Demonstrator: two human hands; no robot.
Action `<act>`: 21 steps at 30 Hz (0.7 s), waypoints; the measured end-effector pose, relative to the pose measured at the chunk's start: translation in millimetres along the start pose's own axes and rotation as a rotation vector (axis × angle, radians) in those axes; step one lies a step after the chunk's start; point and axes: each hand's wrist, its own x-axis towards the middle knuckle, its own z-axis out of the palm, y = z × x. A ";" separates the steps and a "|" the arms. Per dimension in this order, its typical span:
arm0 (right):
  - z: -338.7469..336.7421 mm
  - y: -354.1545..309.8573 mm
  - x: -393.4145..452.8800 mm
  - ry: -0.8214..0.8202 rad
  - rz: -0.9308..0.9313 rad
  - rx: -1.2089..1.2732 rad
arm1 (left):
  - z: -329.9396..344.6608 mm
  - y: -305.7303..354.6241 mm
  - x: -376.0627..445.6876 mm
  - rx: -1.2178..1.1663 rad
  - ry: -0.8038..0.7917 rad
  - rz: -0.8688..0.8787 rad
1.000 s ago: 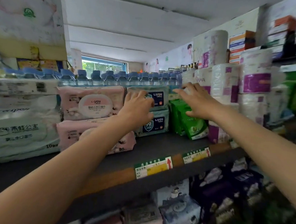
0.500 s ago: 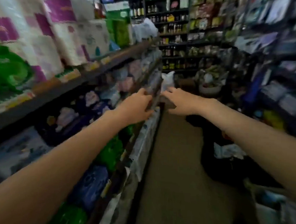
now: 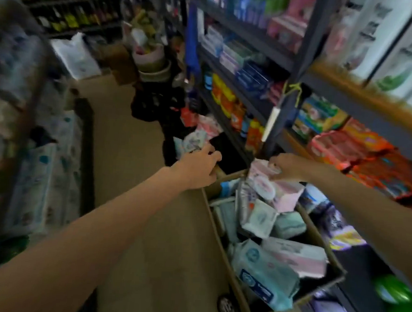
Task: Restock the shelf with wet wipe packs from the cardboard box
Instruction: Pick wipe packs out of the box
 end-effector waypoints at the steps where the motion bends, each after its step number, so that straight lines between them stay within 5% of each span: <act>1: 15.1 16.5 13.3 -0.029 0.010 0.019 | 10.2 9.2 23.6 -0.023 -0.037 0.010; 10: 117.3 88.5 113.3 -0.115 0.222 0.114 | 98.1 34.1 130.1 -0.098 -0.238 -0.034; 16: 136.6 89.8 158.8 -0.177 0.321 0.126 | 136.3 5.6 143.9 -0.244 -0.277 -0.254; 21: 140.7 74.3 172.1 -0.151 0.401 0.176 | 145.7 5.7 146.0 -0.222 -0.340 -0.265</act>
